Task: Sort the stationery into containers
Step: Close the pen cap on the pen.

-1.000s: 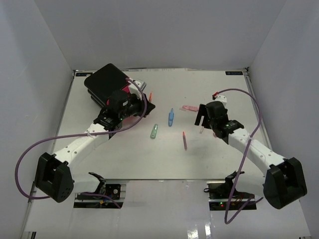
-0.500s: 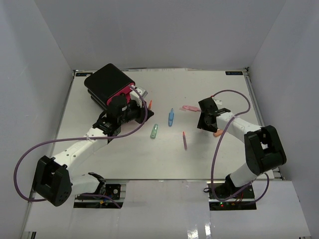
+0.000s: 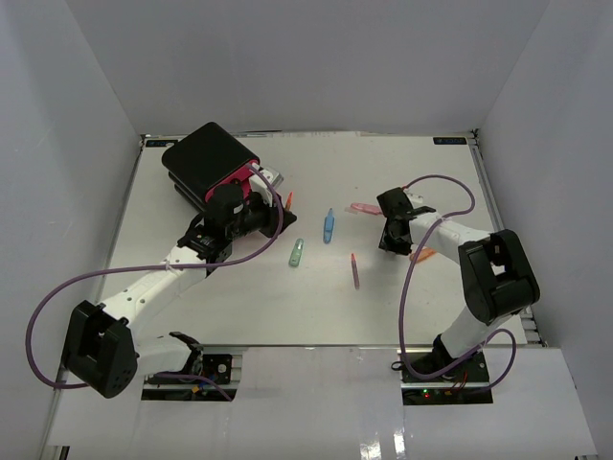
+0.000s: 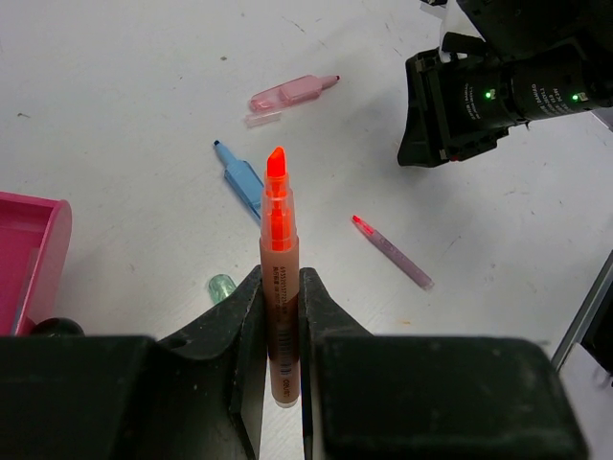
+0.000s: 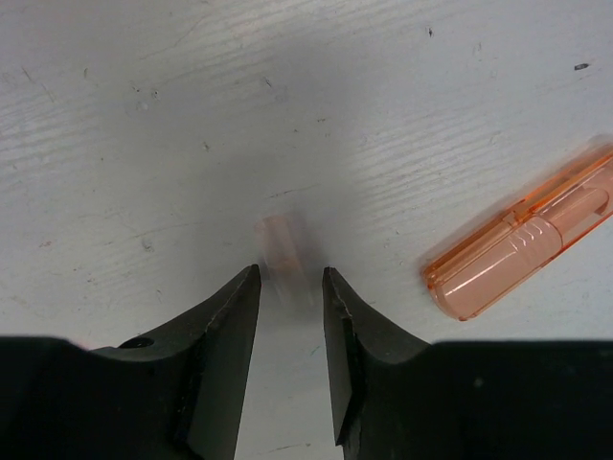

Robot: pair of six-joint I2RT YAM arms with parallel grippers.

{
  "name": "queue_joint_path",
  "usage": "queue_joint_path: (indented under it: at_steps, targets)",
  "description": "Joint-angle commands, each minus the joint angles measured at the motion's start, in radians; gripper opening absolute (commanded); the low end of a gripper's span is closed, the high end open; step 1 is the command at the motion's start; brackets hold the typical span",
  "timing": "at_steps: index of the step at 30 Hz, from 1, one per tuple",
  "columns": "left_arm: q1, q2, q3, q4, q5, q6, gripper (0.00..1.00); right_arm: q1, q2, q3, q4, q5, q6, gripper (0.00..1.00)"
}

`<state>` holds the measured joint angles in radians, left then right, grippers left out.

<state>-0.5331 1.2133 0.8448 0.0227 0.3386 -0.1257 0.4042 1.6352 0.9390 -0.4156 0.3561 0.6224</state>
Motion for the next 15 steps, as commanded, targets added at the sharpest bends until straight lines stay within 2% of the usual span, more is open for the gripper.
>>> queue_joint_path:
  at_steps: [1, 15]
  targets:
    - [-0.002, -0.035, -0.004, 0.011, 0.025, 0.0, 0.18, -0.004, 0.015, 0.034, 0.024, 0.0, 0.02, 0.39]
    - [-0.002, -0.024, -0.001, 0.01, 0.036, 0.001, 0.19, -0.002, 0.003, 0.017, 0.034, -0.016, -0.047, 0.36]
